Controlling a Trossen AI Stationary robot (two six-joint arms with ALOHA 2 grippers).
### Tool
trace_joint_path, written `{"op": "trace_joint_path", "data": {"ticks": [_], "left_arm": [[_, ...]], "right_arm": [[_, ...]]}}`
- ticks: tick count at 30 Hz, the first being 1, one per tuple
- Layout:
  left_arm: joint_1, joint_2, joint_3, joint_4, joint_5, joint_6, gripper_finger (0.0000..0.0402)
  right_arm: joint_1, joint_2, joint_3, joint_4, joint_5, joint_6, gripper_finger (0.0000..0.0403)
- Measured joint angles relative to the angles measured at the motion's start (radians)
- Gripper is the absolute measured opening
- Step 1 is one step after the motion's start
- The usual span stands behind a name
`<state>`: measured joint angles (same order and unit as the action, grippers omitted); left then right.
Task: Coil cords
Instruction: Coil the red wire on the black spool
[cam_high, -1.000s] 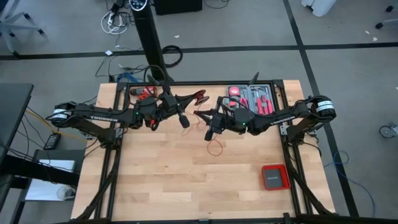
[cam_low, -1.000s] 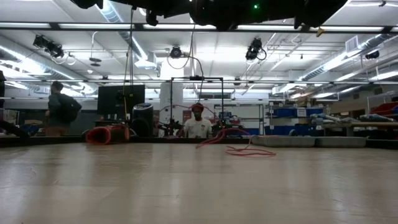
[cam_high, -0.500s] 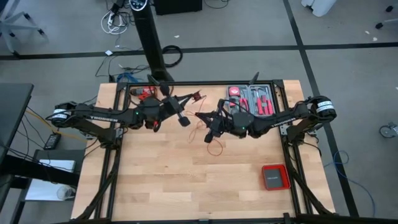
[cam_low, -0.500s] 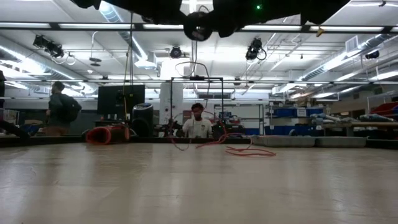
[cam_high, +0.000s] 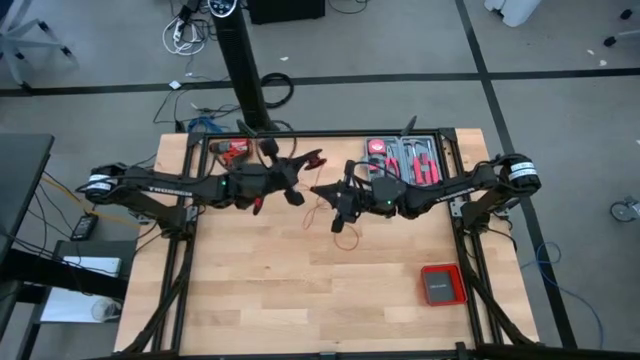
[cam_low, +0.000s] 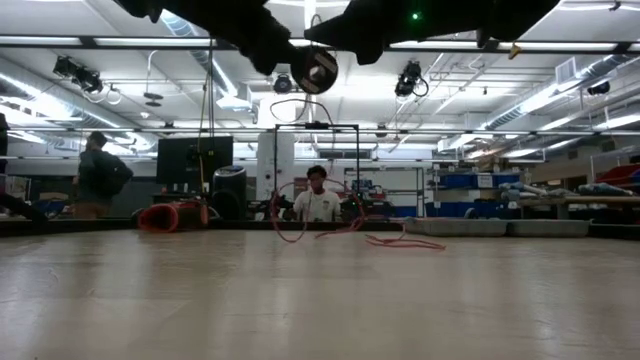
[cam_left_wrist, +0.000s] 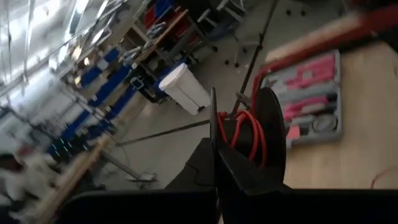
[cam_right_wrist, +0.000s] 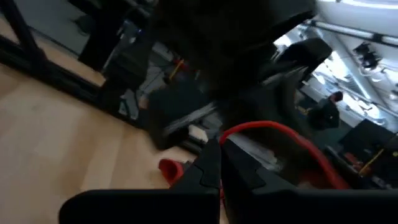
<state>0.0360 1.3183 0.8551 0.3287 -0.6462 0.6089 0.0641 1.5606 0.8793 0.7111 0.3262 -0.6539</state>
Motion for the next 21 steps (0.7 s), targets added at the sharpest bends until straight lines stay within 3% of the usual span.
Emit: {"op": "trace_joint_path", "data": {"ticks": [6,10,16,21], "left_arm": [[-0.038,0.063,0.0,0.018,-0.013,0.302,0.0],[-0.064,0.097,0.0,0.151,-0.059,0.345,0.0],[-0.075,0.1,0.008,0.213,-0.093,0.108,0.0],[-0.075,0.1,0.046,0.217,-0.062,-0.155,0.0]], "right_arm": [[-0.054,0.0,0.001,-0.015,-0.107,0.065,0.0],[-0.063,0.0,0.0,-0.044,-0.079,0.098,0.0],[-0.046,0.0,0.0,-0.044,0.038,0.068,0.0],[-0.045,0.0,0.0,-0.04,0.056,0.062,0.0]]}}
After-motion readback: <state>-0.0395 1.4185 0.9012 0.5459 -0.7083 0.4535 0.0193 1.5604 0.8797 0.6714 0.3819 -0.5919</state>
